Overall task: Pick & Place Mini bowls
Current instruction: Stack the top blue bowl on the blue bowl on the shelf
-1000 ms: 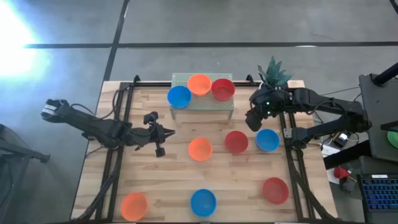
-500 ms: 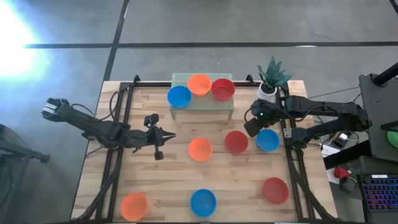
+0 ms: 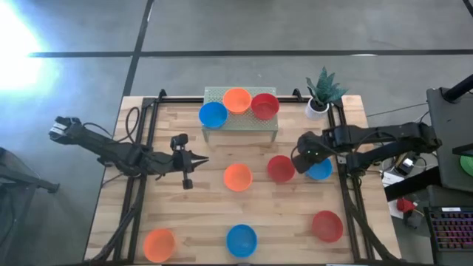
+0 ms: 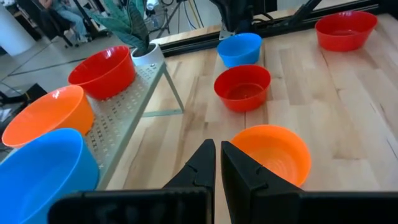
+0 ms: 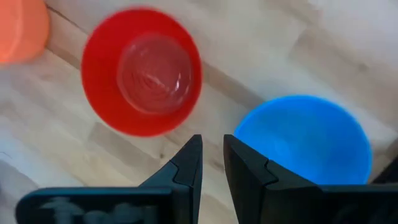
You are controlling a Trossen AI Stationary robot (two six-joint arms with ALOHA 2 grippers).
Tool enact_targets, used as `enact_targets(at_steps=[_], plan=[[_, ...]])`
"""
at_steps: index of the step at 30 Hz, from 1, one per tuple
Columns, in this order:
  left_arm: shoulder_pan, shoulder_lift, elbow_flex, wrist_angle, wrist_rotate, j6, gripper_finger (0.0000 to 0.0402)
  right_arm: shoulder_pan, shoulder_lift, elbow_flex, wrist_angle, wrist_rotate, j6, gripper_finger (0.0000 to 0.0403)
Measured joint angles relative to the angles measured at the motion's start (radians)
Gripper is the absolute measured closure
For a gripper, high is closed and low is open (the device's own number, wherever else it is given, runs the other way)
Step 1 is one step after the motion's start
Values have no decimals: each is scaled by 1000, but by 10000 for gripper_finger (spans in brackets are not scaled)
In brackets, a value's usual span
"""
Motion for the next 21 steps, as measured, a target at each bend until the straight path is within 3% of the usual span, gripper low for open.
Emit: enact_targets(at_steps=[6, 16, 21], plan=[[0, 0, 0, 10, 0, 13, 381, 0, 0, -38, 2, -79, 41, 339], [0, 0, 0, 16, 0, 28, 381, -1, 0, -137, 12, -76, 171, 339], [0, 0, 0, 15, 0, 31, 381, 0, 0, -177, 114, -75, 174, 339]])
